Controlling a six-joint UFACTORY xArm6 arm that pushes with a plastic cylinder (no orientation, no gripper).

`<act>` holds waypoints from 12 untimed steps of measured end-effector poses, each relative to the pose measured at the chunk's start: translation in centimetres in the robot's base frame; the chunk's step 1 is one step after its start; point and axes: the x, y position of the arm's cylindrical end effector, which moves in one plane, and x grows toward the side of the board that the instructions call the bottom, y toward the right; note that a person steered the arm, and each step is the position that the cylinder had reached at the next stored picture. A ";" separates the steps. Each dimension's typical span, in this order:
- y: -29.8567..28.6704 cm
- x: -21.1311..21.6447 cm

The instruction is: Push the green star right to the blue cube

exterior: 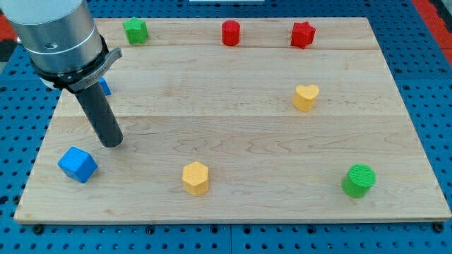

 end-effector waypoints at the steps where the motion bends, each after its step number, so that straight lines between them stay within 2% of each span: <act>1: 0.0 0.0; 5: 0.9 0.1; 7: 5.4 -1.2; 9: 10.7 -8.9; 11: 24.0 -15.3; 12: 22.5 -17.1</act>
